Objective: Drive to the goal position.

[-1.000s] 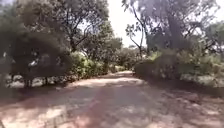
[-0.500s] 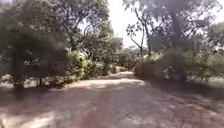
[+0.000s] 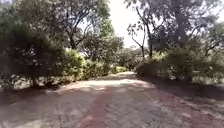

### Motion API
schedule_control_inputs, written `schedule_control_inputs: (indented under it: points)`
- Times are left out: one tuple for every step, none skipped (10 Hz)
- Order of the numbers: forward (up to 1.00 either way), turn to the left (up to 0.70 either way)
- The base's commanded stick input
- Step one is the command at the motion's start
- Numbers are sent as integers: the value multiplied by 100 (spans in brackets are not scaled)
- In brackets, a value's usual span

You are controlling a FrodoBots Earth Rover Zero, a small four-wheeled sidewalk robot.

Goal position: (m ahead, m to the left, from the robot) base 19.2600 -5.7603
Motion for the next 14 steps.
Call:
schedule_control_inputs:
  points:
    - [70, 0]
    - [70, 0]
    - [70, 0]
    - [70, 0]
    - [70, 0]
    - [70, -8]
    - [70, -26]
    - [70, -35]
    - [70, -35]
    - [70, 0]
    - [70, 0]
    - [70, 0]
    - [70, 0]
    - [70, 0]
